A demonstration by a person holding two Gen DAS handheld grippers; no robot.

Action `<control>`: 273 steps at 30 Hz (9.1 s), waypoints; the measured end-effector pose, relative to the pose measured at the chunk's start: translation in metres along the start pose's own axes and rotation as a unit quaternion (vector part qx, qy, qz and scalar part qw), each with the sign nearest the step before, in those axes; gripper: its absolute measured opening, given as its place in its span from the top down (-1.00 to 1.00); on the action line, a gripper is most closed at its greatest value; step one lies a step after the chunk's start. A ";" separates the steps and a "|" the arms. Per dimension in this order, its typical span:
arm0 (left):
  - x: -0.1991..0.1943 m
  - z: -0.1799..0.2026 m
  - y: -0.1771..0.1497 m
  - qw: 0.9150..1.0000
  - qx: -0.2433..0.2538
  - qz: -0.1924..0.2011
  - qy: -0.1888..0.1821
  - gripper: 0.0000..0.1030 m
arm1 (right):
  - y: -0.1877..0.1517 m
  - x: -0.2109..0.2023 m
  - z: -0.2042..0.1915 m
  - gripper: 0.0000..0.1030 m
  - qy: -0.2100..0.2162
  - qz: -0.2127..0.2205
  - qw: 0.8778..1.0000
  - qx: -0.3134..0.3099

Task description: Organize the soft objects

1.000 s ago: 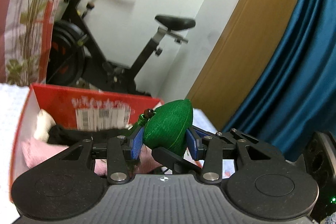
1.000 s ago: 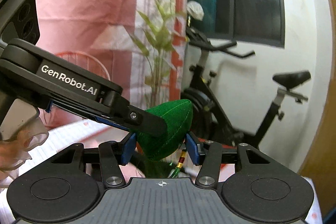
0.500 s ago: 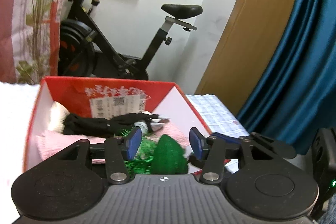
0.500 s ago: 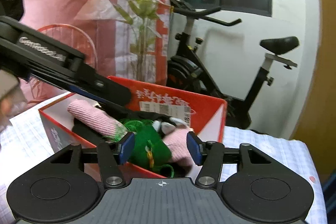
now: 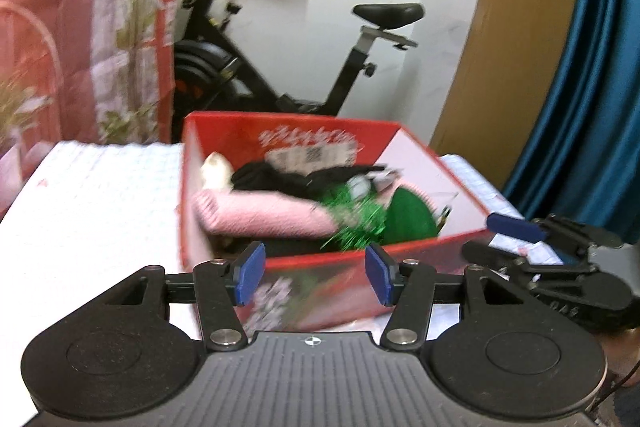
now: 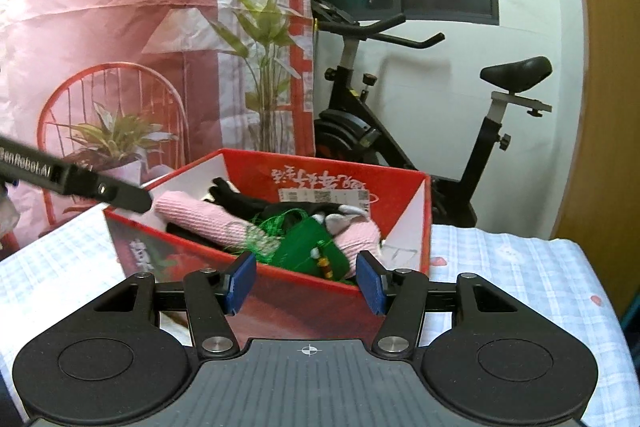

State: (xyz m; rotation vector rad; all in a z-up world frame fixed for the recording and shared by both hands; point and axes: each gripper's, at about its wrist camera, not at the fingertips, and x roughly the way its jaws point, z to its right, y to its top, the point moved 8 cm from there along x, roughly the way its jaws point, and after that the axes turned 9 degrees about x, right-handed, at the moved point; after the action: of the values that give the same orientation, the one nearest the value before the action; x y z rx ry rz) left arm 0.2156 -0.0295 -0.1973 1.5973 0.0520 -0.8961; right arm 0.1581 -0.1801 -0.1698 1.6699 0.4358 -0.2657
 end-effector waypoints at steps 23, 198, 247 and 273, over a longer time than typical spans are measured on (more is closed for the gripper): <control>0.040 -0.035 -0.091 0.993 -0.049 -0.107 0.023 -0.13 | -0.084 0.027 -0.036 0.00 0.018 -0.098 0.994 0.051; -0.095 -0.001 0.097 0.982 0.061 0.076 0.164 -1.00 | 0.116 -0.050 -0.035 -0.99 -0.058 0.028 0.996 0.058; -0.206 0.023 0.106 0.965 0.062 0.127 0.222 -1.00 | 0.138 -0.176 -0.061 -0.99 -0.096 0.087 0.990 0.051; -0.209 0.026 0.107 0.965 0.055 0.127 0.222 -1.00 | 0.138 -0.177 -0.055 -0.99 -0.100 0.085 0.990 0.052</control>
State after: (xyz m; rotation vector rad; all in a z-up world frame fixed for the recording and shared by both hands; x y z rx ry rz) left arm 0.1105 0.0126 0.0097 1.8367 0.1109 -0.3357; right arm 0.0538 -0.1628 0.0364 1.7515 0.1302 -0.3302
